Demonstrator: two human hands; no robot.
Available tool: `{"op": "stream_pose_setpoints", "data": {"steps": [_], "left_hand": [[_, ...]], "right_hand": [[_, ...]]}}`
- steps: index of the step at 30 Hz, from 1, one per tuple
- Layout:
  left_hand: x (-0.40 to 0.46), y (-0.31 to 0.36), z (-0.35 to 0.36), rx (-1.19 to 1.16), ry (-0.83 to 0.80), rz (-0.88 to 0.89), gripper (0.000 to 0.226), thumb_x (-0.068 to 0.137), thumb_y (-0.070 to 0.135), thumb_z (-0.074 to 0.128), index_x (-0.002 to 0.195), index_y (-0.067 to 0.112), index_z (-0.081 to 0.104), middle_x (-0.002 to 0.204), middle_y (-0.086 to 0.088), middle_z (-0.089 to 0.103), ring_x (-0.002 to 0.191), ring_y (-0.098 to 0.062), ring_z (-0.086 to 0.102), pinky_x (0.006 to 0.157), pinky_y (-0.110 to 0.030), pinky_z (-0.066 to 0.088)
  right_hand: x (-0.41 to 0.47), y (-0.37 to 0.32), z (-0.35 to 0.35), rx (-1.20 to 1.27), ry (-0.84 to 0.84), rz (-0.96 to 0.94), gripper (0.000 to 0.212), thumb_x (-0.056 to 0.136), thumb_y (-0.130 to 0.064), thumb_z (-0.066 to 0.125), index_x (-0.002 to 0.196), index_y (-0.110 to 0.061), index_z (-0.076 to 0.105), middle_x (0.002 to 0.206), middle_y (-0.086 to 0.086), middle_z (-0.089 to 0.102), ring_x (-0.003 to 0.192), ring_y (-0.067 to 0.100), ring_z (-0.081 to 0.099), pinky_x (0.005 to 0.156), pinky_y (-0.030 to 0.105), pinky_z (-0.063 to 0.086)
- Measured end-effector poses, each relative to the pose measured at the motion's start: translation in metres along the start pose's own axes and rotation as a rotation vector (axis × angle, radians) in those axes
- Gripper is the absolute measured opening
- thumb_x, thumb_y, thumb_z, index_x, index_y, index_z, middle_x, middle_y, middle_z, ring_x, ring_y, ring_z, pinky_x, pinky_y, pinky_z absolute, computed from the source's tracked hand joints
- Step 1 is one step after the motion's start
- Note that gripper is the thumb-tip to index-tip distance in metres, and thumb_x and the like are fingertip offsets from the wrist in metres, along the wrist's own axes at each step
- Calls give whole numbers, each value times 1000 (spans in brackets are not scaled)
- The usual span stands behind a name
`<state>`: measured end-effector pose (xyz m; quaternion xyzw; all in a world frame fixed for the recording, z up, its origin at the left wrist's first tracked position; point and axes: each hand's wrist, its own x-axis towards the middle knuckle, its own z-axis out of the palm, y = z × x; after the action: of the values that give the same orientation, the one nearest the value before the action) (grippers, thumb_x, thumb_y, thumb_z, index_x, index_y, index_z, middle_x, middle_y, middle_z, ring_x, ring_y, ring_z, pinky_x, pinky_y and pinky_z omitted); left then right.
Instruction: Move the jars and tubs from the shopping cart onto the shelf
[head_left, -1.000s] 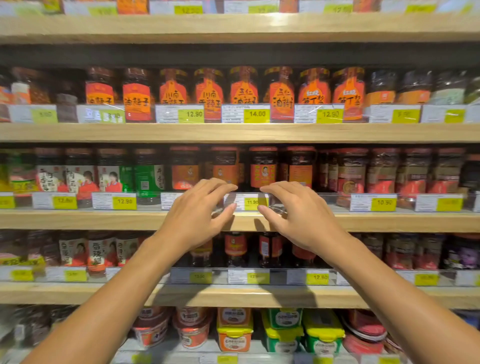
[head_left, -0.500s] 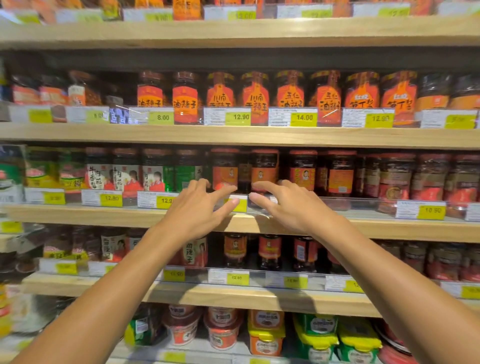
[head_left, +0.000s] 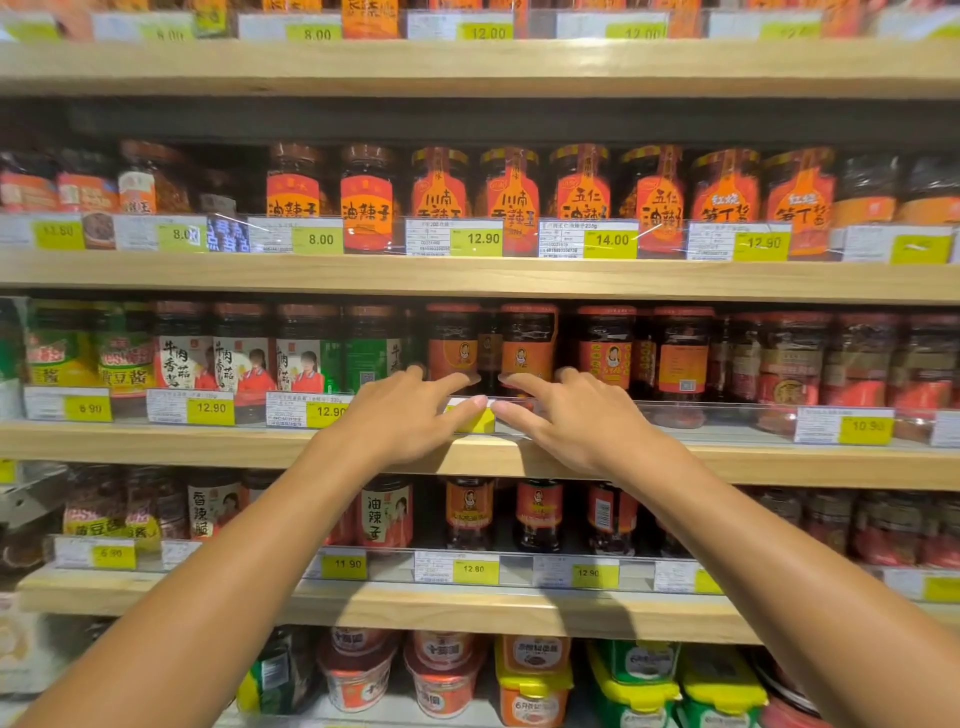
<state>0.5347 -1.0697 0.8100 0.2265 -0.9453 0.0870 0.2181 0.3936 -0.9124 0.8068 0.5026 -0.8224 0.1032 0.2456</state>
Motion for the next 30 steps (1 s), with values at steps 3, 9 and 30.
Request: {"op": "stream_pose_setpoints", "data": {"steps": [3, 9, 30], "left_hand": [[2, 1, -2, 10, -29, 2, 67, 92, 75, 13, 150, 44, 29, 130, -12, 54, 124, -32, 52, 95, -46, 42], [8, 4, -10, -11, -133, -9, 77, 83, 84, 7, 148, 49, 30, 137, -14, 54, 130, -35, 48, 103, -53, 39], [-10, -2, -10, 44, -65, 34, 65, 92, 75, 15, 151, 50, 18, 135, -8, 53, 127, -29, 51, 96, -44, 43]], "right_hand": [[-2, 0, 2, -17, 7, 0, 71, 91, -79, 14, 152, -46, 29, 128, 19, 57, 123, 37, 51, 93, 45, 43], [4, -3, 1, -53, -64, -13, 76, 89, -81, 13, 154, -44, 26, 133, 23, 56, 122, 40, 52, 93, 45, 42], [-9, -2, -4, -81, 7, 4, 77, 89, -81, 17, 154, -42, 27, 133, 19, 57, 123, 37, 51, 96, 43, 41]]}}
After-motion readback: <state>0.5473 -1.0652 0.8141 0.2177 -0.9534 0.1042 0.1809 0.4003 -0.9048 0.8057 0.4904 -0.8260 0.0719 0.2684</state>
